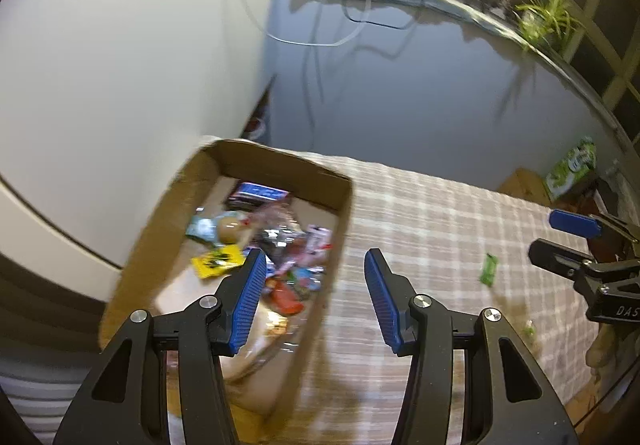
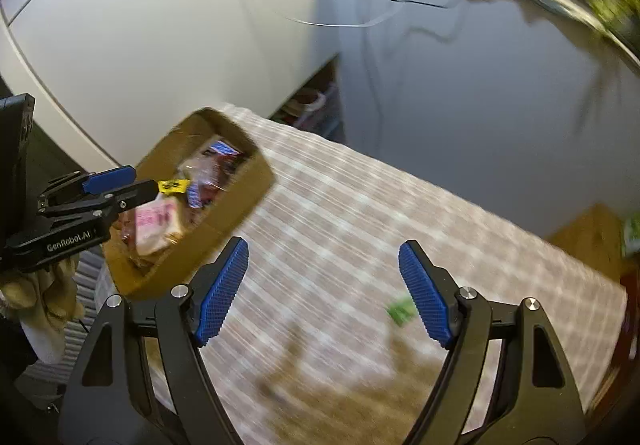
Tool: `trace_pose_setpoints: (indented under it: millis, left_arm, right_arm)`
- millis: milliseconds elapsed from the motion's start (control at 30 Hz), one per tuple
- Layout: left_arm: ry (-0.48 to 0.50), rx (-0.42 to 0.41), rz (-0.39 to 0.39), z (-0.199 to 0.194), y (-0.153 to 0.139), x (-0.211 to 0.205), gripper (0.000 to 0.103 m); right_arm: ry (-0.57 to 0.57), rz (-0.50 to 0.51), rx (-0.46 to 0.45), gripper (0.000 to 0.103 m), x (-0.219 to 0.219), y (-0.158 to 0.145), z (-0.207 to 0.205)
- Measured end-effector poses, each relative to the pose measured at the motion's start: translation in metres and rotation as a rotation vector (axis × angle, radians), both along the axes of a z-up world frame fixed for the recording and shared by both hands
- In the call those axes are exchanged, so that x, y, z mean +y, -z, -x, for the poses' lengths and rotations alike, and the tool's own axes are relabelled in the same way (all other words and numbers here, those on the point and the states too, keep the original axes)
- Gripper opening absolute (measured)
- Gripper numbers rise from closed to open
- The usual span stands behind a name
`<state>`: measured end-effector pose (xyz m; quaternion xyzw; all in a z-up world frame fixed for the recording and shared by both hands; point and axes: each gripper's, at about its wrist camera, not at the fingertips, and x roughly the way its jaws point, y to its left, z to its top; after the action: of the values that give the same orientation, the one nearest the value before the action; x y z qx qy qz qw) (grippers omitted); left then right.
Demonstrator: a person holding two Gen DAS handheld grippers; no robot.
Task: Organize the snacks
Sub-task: 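Move both tools back over the last green candies on the tablecloth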
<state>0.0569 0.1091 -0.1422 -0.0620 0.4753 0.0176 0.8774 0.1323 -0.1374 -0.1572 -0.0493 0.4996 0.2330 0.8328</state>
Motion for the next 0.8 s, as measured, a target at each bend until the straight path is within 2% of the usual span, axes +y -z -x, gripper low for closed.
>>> trace_pose_setpoints:
  millis: [233,433,500,567,700,767,800]
  left_arm:
    - [0.106,0.03,0.02,-0.011,0.012,-0.039,0.05]
    - [0.224,0.076,0.054,-0.023,0.027,-0.084,0.05]
    - [0.265,0.089,0.054,-0.024,0.031,-0.099,0.046]
    - [0.314,0.116,0.055,-0.028,0.038,-0.116,0.041]
    - [0.382,0.165,0.049,-0.035,0.053,-0.144,0.04]
    - [0.417,0.189,0.041,-0.037,0.061,-0.158,0.04]
    - [0.428,0.199,0.04,-0.039,0.064,-0.163,0.036]
  right_arm:
    - [0.123,0.051,0.031,0.08,-0.062,0.016,0.025]
    - [0.194,0.066,0.103,0.08,-0.104,0.041,0.045]
    - [0.198,0.067,0.126,0.075,-0.112,0.05,0.05]
    - [0.187,0.072,0.157,0.066,-0.116,0.061,0.054]
    - [0.144,0.091,0.203,0.06,-0.12,0.081,0.062]
    - [0.119,0.102,0.221,0.053,-0.119,0.09,0.064]
    - [0.105,0.109,0.228,0.052,-0.119,0.095,0.064]
